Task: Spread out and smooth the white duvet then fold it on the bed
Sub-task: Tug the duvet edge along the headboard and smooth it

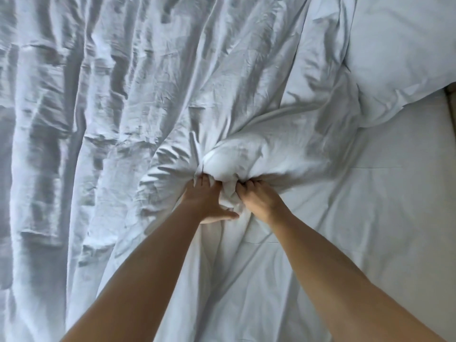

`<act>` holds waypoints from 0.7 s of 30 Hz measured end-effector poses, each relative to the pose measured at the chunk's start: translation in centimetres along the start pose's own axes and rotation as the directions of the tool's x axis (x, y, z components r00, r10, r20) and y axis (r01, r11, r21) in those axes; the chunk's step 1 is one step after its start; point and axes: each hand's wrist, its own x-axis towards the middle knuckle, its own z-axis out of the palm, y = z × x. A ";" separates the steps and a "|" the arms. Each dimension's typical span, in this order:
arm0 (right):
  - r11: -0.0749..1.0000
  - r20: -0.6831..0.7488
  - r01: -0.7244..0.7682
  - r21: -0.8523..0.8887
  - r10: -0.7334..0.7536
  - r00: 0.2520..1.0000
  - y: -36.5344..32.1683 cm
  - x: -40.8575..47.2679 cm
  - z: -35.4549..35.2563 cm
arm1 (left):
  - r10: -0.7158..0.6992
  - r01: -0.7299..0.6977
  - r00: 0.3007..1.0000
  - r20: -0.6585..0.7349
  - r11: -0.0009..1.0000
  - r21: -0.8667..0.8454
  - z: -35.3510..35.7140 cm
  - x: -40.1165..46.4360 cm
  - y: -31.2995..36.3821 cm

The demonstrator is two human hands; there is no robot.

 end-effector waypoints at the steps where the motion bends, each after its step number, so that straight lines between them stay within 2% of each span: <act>1: 1.000 0.011 0.010 0.025 -0.010 1.000 -0.4 -0.2 -1.0 | 0.004 -0.005 0.999 0.037 1.000 0.010 -0.3 -0.5 0.2; 4: 0.999 0.070 -0.024 0.022 0.023 0.997 -1.6 -1.7 -6.1 | 0.028 -0.035 0.995 0.095 0.997 0.072 -1.3 -2.4 1.0; 6: 0.997 0.207 -0.068 0.039 0.058 0.977 -2.0 -3.4 -9.1 | 0.063 -0.071 0.992 0.107 0.995 0.074 -1.6 -4.4 2.0; 8: 0.995 0.329 -0.092 0.025 0.078 0.941 -2.0 -6.1 -10.7 | 0.133 -0.136 0.987 0.093 0.990 0.026 -1.6 -7.0 3.6; 13: 0.986 0.487 -0.126 -0.111 0.164 0.858 -3.4 -14.7 -16.3 | 0.261 -0.255 0.962 0.080 0.963 -0.084 -0.6 -15.5 9.3; 17: 0.959 0.490 -0.123 -0.254 0.238 0.839 -6.5 -20.3 -22.5 | 0.249 -0.250 0.968 -0.024 0.964 -0.095 1.4 -22.3 12.3; 21: 0.909 0.401 -0.197 -0.366 0.345 0.849 -9.8 -24.3 -28.3 | 0.240 -0.303 0.937 -0.256 0.921 -0.245 1.2 -27.6 13.7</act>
